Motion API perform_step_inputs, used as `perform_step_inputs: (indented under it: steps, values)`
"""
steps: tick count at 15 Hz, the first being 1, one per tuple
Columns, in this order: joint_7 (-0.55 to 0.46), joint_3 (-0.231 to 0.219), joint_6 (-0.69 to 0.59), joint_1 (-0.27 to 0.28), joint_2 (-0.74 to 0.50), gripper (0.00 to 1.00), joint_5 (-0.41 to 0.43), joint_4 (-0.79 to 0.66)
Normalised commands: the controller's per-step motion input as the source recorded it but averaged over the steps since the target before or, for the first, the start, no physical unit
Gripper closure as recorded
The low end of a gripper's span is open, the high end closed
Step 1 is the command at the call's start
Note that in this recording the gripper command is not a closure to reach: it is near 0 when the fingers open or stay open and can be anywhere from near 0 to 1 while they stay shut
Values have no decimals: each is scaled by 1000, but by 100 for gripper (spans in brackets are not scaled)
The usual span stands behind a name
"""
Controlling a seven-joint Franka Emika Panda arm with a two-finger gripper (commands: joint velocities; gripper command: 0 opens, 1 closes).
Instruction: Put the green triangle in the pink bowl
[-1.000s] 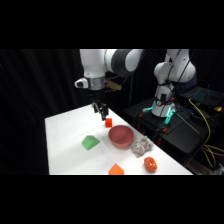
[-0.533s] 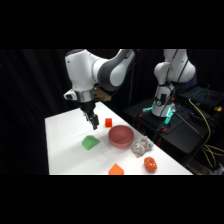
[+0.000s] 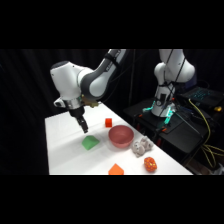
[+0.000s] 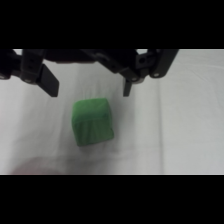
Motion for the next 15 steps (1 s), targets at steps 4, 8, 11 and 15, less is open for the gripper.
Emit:
perform_step_inputs:
  steps: [4, 8, 11, 15]
  values:
    - [-178, 33, -223, -49, 255, 0, 18, 368]
    - [-176, 60, -197, -44, 150, 0, 47, 228]
    - [-189, 87, -174, -53, 89, 0, 100, 128]
    - [-215, 95, -146, -62, 60, 0, 124, 75]
